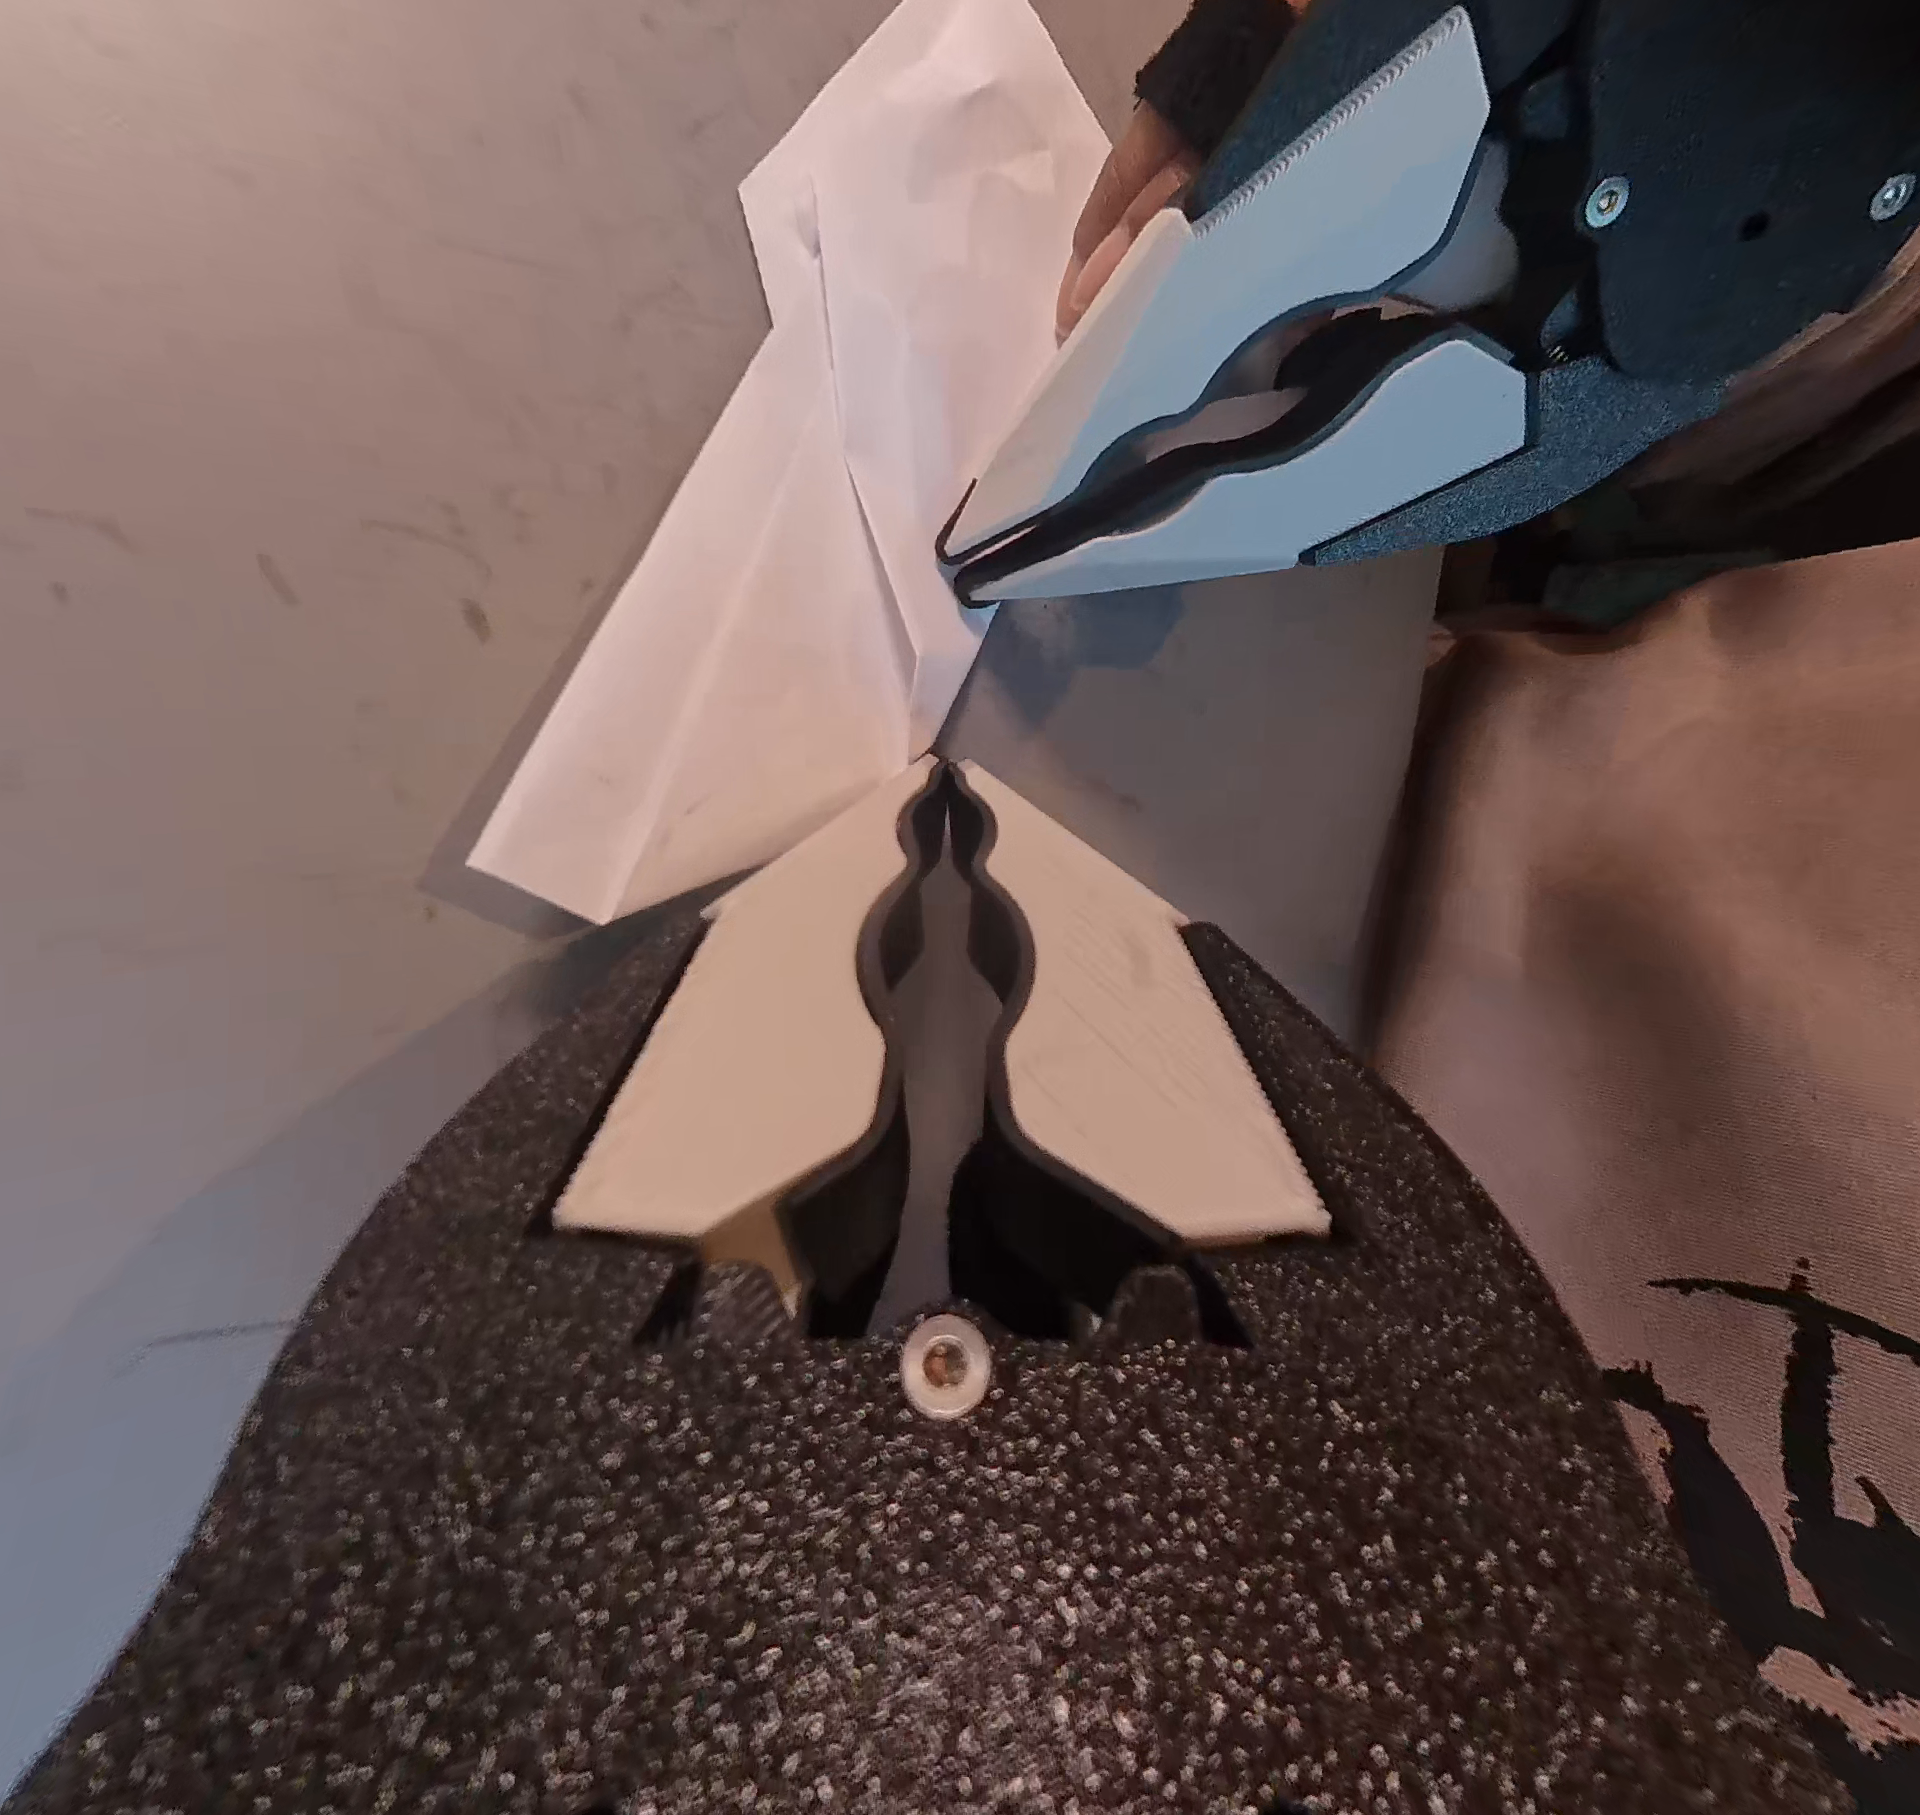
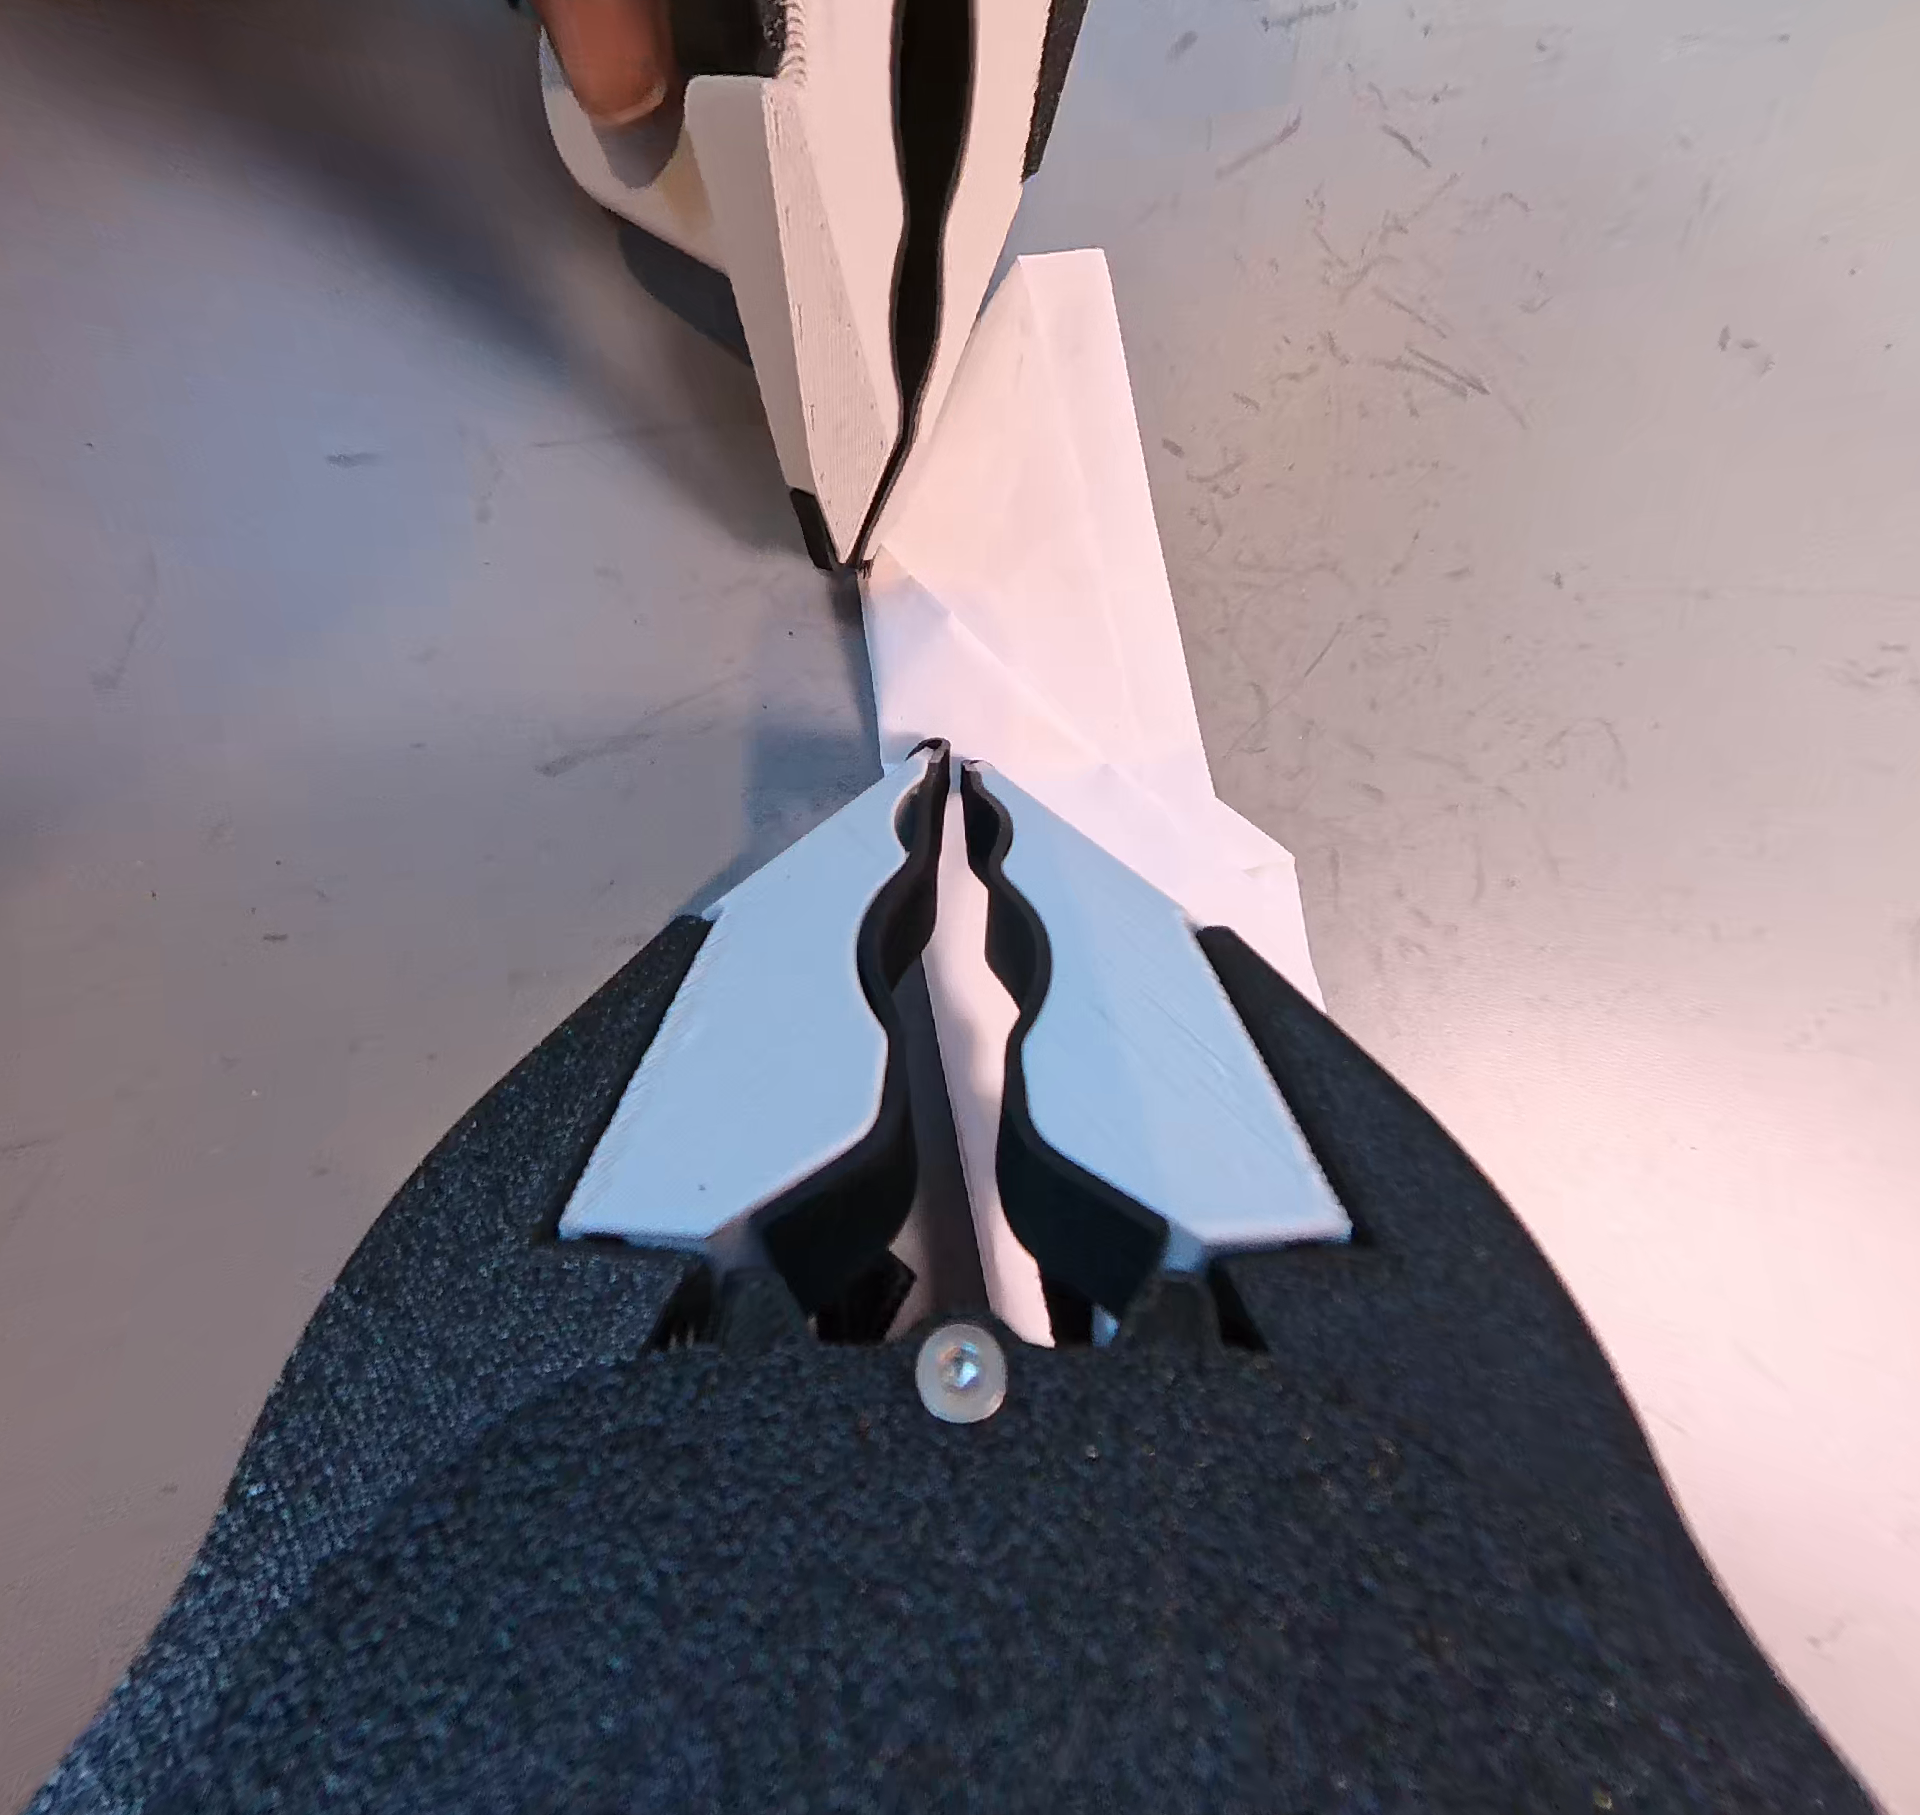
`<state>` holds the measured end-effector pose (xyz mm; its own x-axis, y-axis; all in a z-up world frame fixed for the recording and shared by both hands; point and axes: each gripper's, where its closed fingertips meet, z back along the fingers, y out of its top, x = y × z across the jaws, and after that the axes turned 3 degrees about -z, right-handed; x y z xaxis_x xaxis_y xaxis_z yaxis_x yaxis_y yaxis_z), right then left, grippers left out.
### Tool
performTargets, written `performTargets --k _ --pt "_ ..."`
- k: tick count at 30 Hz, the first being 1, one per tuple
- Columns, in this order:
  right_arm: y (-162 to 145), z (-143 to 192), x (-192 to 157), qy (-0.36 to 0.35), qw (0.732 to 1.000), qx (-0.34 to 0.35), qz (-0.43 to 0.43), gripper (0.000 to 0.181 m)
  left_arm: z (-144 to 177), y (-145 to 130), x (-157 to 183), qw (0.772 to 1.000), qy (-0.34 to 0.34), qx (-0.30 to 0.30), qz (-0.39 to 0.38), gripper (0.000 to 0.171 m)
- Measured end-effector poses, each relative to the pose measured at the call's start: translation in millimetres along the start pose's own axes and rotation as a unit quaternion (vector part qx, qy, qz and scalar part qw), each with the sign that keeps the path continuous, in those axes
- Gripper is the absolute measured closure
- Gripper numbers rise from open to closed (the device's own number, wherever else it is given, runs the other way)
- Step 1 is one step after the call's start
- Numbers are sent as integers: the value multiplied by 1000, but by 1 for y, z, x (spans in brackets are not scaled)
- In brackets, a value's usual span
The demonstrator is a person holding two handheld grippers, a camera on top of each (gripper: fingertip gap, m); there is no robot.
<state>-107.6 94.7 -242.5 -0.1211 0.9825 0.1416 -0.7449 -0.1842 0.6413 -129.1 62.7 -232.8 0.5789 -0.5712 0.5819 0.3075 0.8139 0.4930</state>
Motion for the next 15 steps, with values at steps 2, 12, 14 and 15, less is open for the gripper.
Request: performTargets --k 2,12,14,15 --pt "0 0 0 -2 1000 1 4 180 0 0 0 1000 -10 4 21 171" --pt "1 1 -1 1 1000 3 5 181 -2 -3 -2 991 -57 -33 116 171" --pt "2 1 -1 7 1000 5 -2 180 -2 -4 -2 992 -44 -52 106 171" --pt "3 2 0 9 1000 6 -1 180 -2 -4 -3 992 -43 -58 106 171"
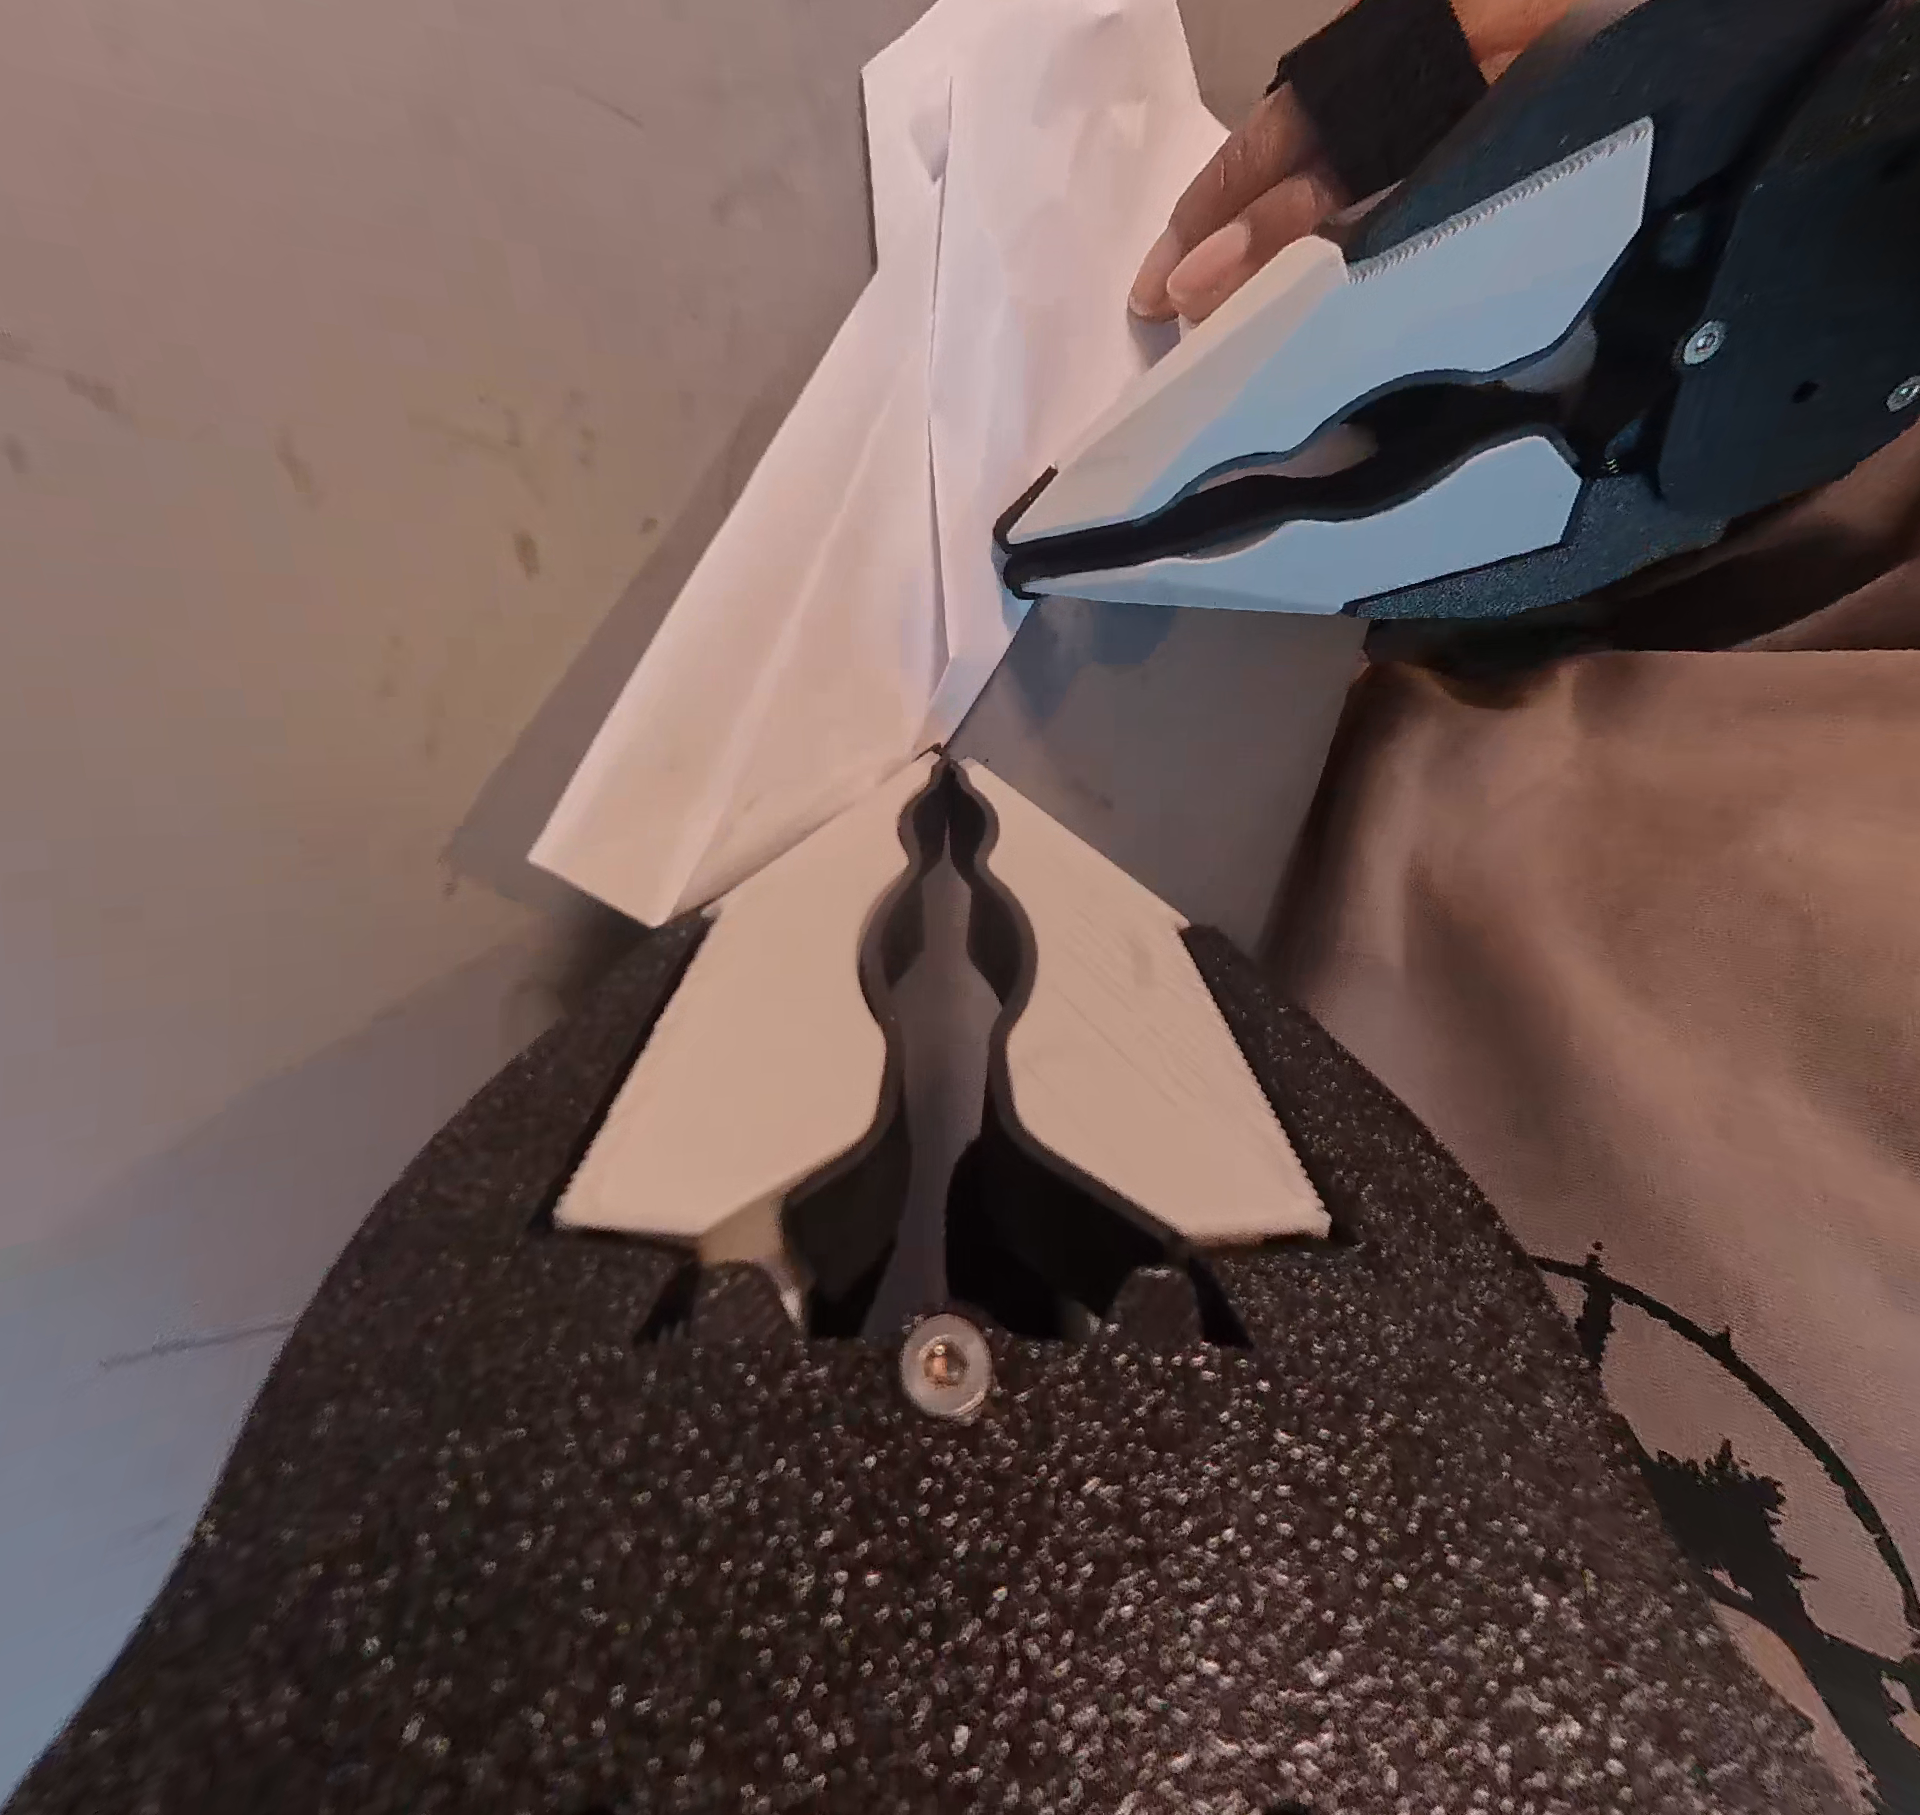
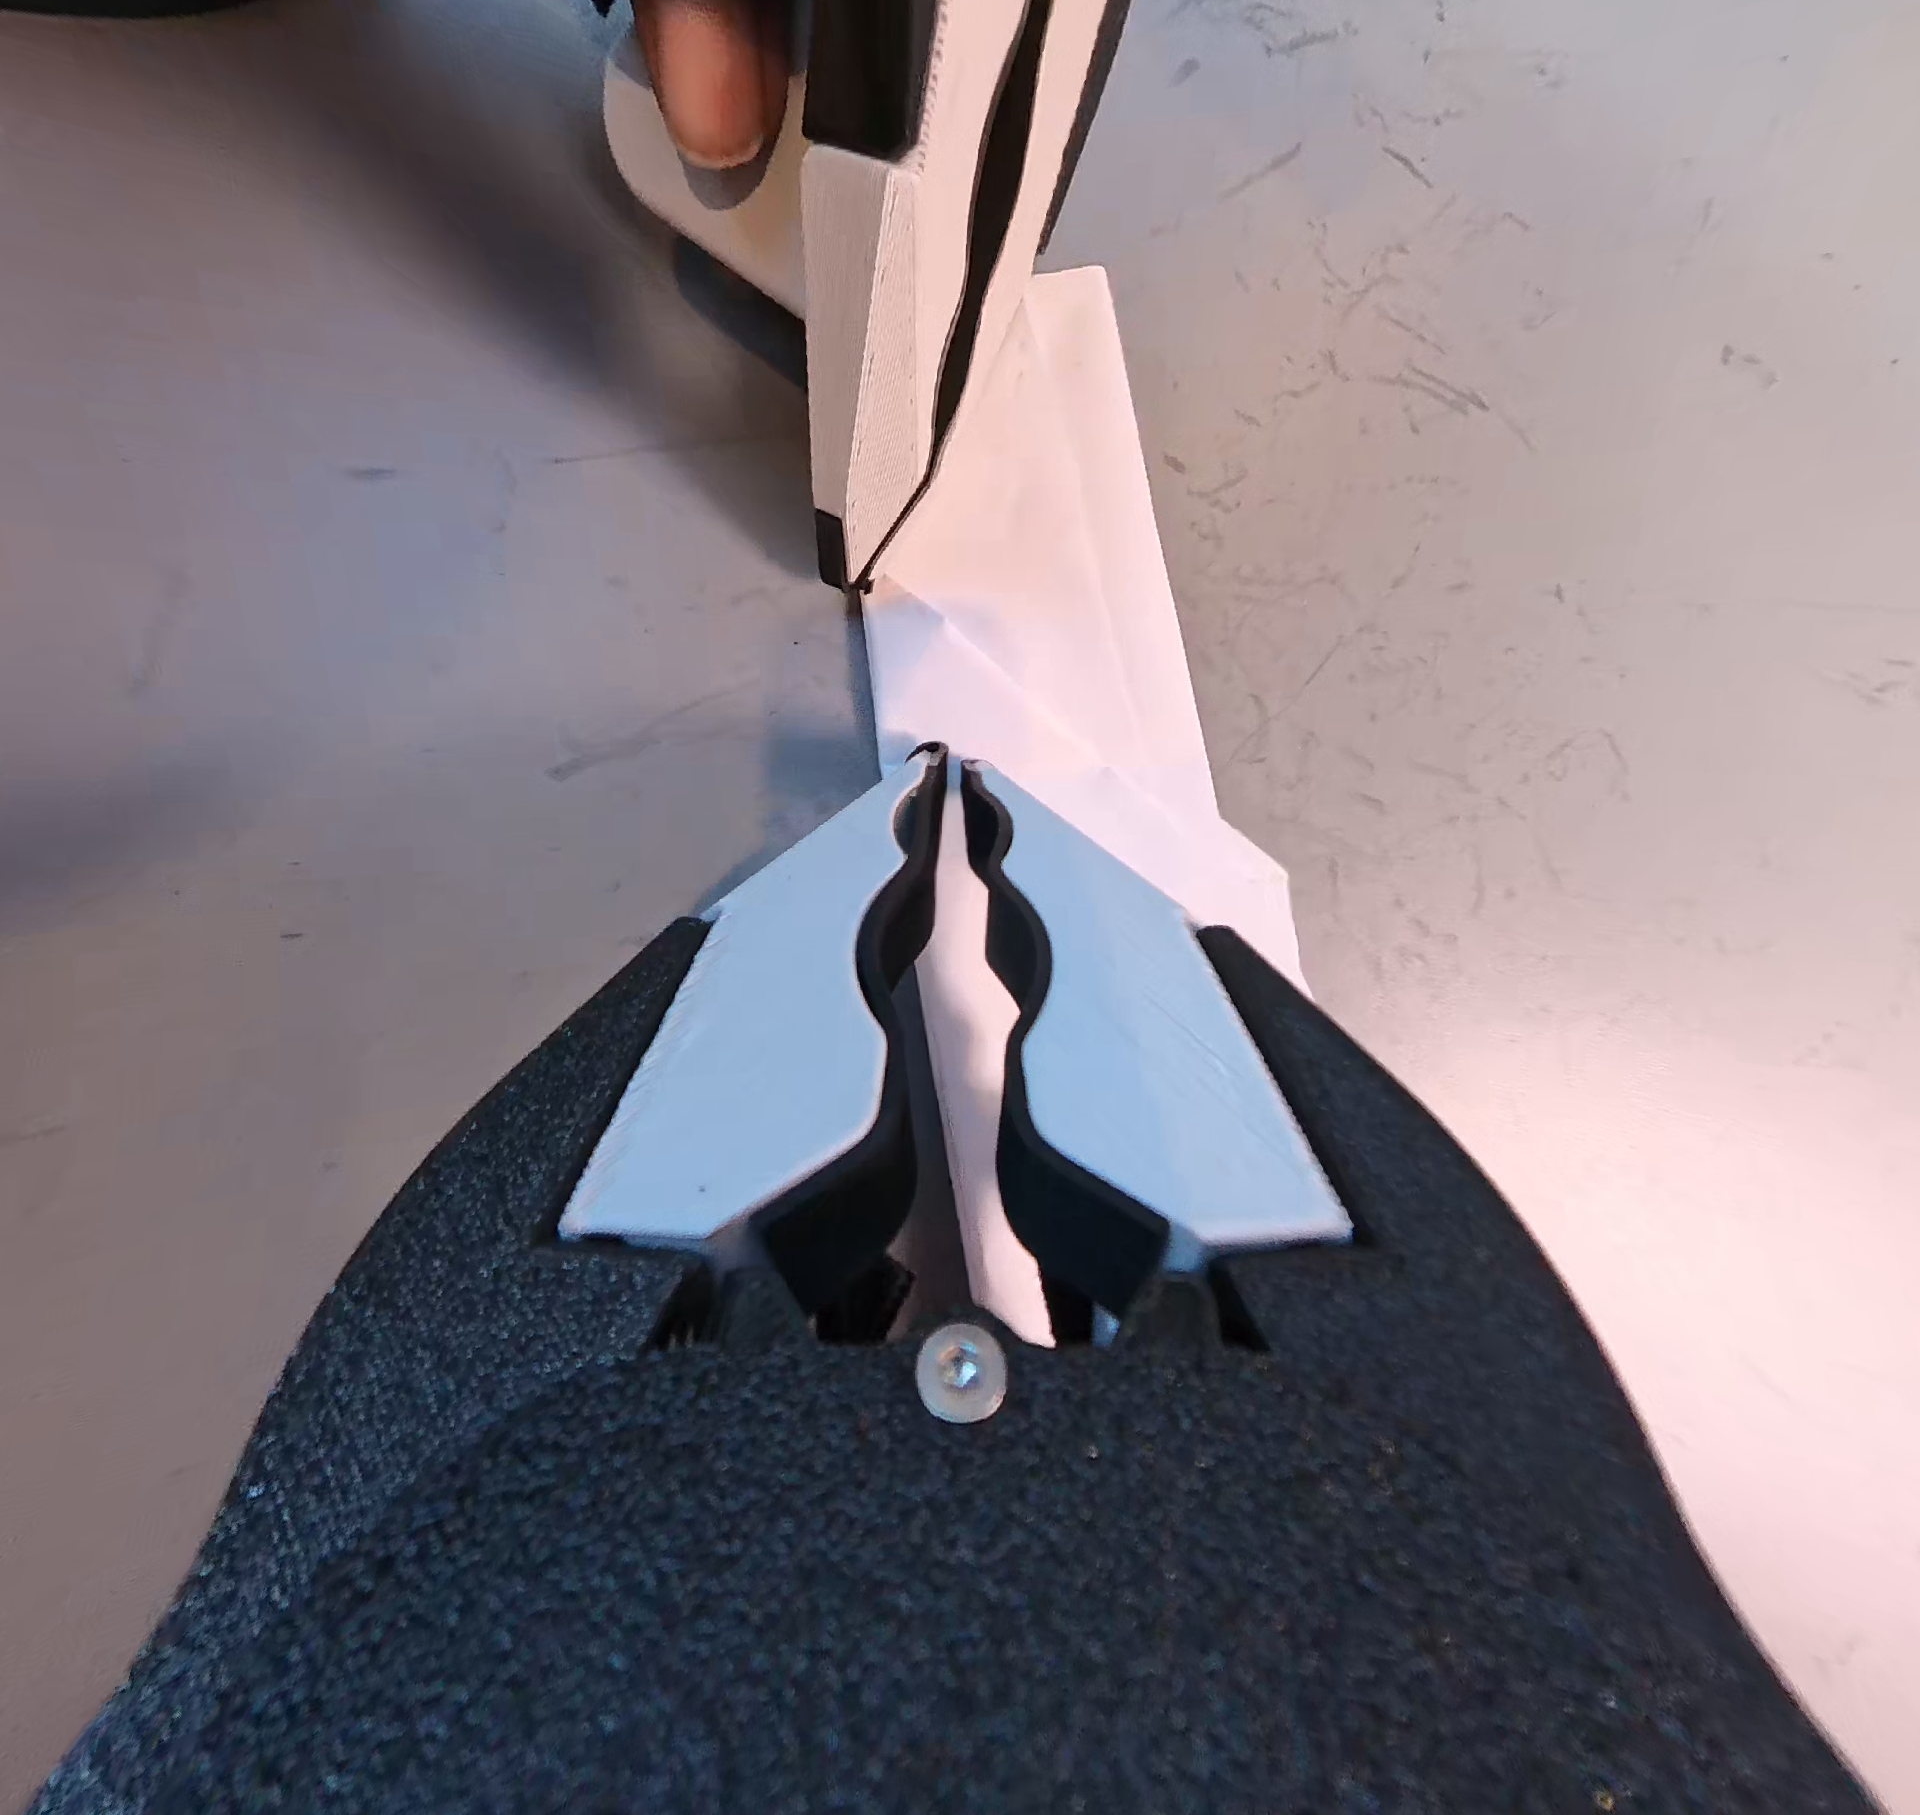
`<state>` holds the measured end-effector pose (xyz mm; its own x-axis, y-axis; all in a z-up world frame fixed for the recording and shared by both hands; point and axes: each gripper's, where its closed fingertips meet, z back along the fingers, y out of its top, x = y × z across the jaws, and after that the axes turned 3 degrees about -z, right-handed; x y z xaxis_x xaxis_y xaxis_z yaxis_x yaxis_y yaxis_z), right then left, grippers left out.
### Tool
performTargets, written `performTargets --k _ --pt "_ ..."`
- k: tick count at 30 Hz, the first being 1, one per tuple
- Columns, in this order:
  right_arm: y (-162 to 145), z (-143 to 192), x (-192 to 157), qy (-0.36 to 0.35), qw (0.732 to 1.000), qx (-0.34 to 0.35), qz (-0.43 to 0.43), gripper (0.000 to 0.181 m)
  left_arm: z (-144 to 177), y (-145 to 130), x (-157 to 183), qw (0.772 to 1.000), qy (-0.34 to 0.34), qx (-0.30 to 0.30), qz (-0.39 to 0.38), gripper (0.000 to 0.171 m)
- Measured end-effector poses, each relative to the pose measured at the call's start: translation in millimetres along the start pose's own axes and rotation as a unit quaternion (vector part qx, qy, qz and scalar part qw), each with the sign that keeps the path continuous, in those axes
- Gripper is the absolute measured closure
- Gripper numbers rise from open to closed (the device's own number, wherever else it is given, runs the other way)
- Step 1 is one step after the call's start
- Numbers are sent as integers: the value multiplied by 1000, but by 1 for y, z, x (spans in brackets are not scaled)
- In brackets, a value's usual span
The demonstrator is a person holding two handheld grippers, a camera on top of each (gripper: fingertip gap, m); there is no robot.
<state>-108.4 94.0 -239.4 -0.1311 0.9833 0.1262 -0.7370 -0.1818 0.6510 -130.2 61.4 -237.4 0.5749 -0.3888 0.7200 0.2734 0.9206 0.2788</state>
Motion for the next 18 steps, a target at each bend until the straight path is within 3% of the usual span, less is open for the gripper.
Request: performTargets --k 7,11,18 --pt "27 6 -8 12 998 36 59 181 0 0 0 1000 5 -25 0 171" --pt "28 -3 -19 37 996 10 82 181 0 0 0 1000 2 -31 1 171" --pt "21 -16 -19 59 997 -29 50 181 0 -1 0 999 -4 -35 -8 171"
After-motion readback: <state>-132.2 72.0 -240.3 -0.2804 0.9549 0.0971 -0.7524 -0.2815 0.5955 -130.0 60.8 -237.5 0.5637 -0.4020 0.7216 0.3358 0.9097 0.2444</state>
